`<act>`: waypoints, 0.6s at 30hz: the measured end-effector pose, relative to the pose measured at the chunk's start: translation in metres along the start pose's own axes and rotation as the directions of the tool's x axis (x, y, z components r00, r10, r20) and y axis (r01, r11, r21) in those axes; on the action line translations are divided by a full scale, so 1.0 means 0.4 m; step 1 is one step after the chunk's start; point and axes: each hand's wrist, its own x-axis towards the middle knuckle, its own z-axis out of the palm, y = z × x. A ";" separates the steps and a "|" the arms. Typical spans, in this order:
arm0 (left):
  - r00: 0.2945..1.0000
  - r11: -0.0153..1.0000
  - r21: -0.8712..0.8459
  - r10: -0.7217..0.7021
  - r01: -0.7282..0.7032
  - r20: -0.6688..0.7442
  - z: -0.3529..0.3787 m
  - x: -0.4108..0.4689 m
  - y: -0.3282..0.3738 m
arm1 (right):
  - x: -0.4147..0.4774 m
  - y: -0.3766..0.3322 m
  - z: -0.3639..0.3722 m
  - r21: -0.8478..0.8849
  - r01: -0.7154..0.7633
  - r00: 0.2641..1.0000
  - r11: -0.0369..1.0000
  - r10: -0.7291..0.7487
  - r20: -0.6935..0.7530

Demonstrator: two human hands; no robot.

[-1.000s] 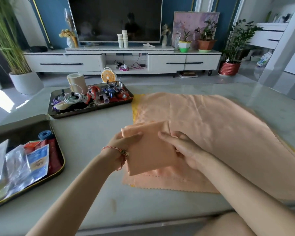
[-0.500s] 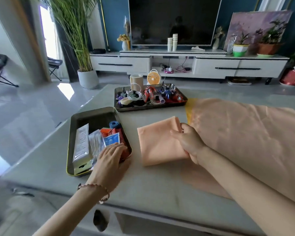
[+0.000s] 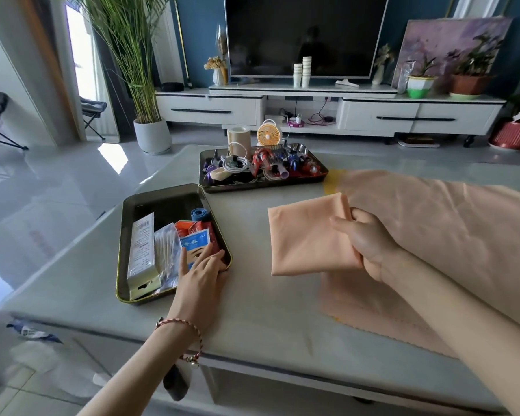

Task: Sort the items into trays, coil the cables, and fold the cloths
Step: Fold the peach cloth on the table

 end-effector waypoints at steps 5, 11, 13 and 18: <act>0.980 0.973 0.117 0.199 -0.200 0.017 -0.009 -0.063 0.083 | 0.008 -0.014 -0.027 0.034 -0.014 1.000 0.999 0.015 -0.019; 0.928 0.925 0.081 0.372 -0.371 -0.002 0.029 -0.162 0.237 | 0.005 -0.010 -0.058 0.056 -0.024 0.999 0.998 0.026 -0.027; 0.912 0.908 0.086 0.406 -0.410 0.065 0.034 -0.179 0.286 | 0.005 -0.010 -0.069 0.064 -0.025 0.999 0.998 0.027 -0.037; 0.922 0.915 -0.187 0.378 -0.359 0.079 0.002 -0.184 0.339 | 0.010 -0.014 -0.108 0.086 -0.019 0.995 0.996 0.027 -0.093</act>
